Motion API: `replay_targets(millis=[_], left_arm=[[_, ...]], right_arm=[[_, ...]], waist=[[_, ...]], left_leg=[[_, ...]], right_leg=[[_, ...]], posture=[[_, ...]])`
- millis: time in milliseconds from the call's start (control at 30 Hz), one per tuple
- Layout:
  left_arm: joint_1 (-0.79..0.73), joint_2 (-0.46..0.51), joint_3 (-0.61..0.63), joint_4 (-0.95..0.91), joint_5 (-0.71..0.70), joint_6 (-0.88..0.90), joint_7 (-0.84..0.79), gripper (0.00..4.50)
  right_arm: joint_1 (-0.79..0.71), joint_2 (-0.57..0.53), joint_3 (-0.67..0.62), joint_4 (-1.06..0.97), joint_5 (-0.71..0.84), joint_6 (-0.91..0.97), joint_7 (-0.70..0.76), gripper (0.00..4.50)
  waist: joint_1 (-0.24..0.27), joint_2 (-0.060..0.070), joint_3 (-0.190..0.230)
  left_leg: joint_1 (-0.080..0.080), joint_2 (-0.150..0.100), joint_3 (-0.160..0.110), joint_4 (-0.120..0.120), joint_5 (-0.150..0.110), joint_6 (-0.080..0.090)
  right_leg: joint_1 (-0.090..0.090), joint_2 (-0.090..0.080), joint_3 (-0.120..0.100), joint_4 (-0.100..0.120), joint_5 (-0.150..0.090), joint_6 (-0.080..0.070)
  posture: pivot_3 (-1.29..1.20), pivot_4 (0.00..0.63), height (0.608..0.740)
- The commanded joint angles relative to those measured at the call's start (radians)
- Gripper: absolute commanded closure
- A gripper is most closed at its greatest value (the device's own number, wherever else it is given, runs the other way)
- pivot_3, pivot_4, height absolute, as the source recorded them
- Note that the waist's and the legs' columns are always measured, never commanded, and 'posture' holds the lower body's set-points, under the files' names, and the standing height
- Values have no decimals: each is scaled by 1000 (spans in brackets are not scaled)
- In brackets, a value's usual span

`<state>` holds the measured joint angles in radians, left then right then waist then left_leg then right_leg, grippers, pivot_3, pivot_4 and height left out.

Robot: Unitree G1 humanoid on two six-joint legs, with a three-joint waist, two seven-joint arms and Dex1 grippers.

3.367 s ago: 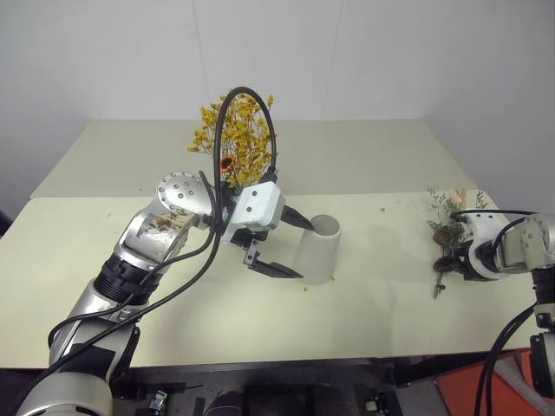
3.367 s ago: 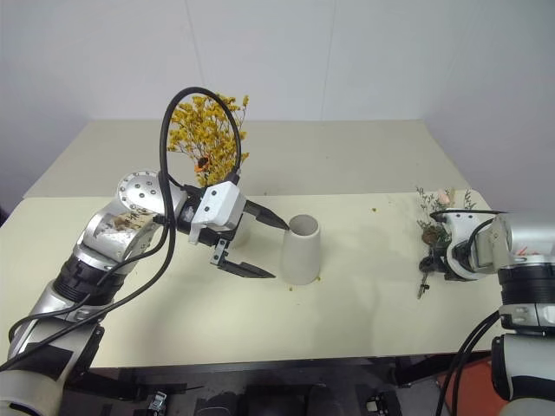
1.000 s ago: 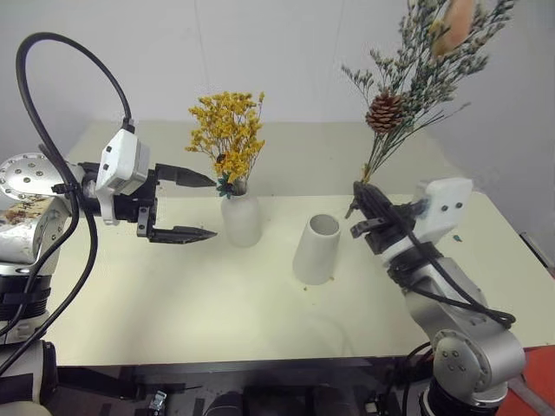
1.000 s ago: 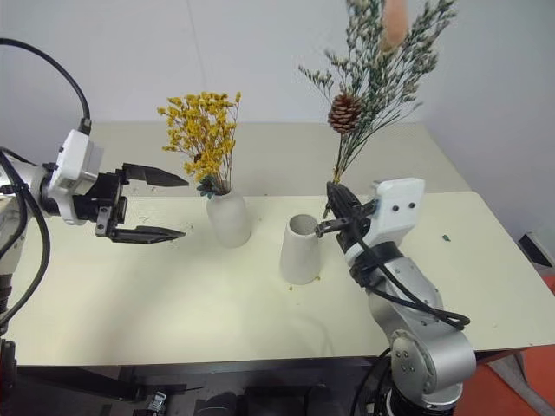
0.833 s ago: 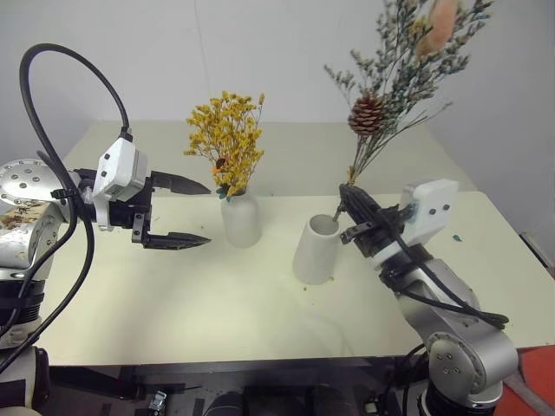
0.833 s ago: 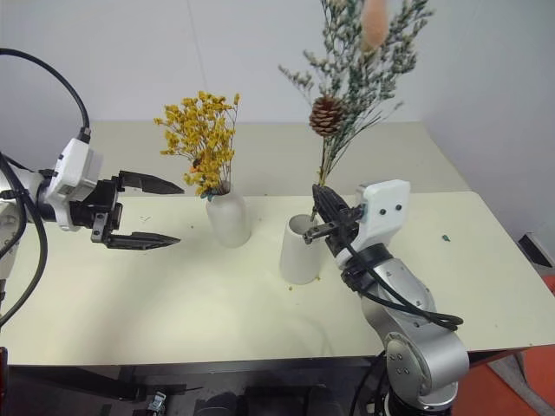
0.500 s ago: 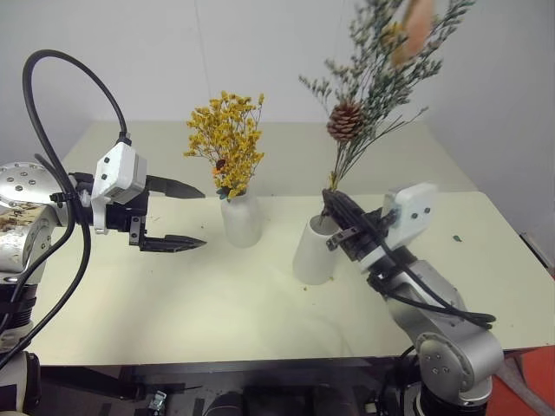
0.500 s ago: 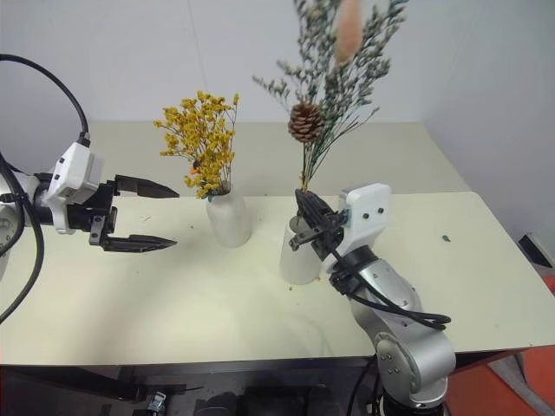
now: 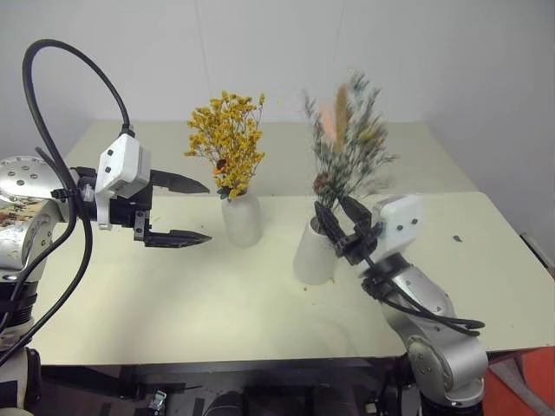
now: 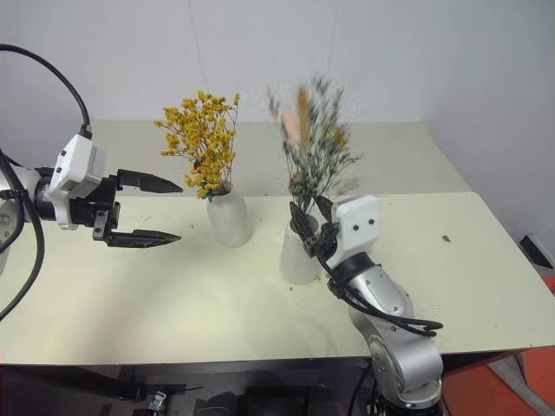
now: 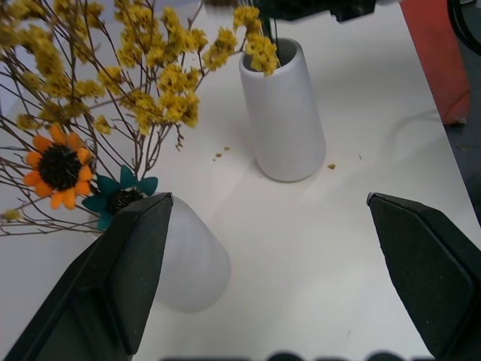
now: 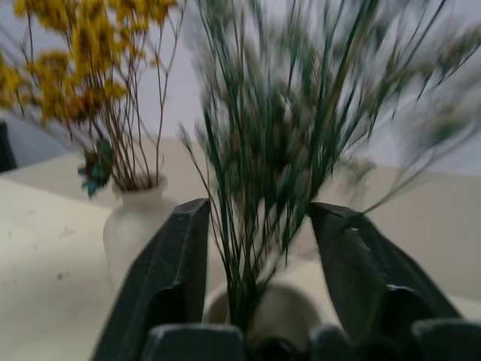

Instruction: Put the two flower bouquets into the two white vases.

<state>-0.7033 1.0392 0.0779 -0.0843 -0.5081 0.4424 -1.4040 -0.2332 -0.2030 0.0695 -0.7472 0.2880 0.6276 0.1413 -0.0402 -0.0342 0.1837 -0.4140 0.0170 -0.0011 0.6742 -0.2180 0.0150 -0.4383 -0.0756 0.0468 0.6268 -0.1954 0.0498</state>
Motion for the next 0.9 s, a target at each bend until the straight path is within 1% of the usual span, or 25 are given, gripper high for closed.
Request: replay_targets(millis=[33,367,567,700,767,833,900], left_arm=[[-44,1,-8,-13,5,3,5,0],[-77,-16,-36,2,9,4,4,0],[-67,-11,-20,-8,-7,18,-4,0],[-15,18,47,22,-44,2,-52,0],[14,30,70,44,-50,12,-61,0],[64,64,58,62,5,-40,-81,0],[98,65,75,68,5,-52,-74,0]], right_arm=[[4,-24,-20,-90,9,-21,20,2052],[76,-116,-86,-200,60,43,56,2052],[141,-175,-182,-276,177,62,118,2052],[200,-290,-411,-291,356,90,210,2052],[244,-379,-542,-265,463,100,278,2052],[293,-485,-685,-214,574,128,364,2052],[357,-596,-834,-129,611,146,485,2052]], waist=[[0,0,0],[-1,0,0],[2,0,0],[1,0,0],[3,0,0],[4,0,0],[7,-1,0]], left_leg=[[0,0,0,0,0,0],[0,0,0,0,0,0],[0,0,0,0,0,0],[0,0,0,0,0,0],[0,0,0,0,0,0],[1,1,0,0,0,0],[4,1,1,-1,0,0]], right_leg=[[0,0,0,0,0,0],[0,0,0,0,0,0],[0,0,0,0,-1,0],[1,0,0,0,-1,1],[1,0,0,-1,-1,0],[1,0,-1,-1,-1,0],[4,0,0,-1,-1,0]], posture=[[0,150,740],[0,150,740],[0,150,740],[0,150,740],[0,150,740],[0,150,740],[0,150,740]])
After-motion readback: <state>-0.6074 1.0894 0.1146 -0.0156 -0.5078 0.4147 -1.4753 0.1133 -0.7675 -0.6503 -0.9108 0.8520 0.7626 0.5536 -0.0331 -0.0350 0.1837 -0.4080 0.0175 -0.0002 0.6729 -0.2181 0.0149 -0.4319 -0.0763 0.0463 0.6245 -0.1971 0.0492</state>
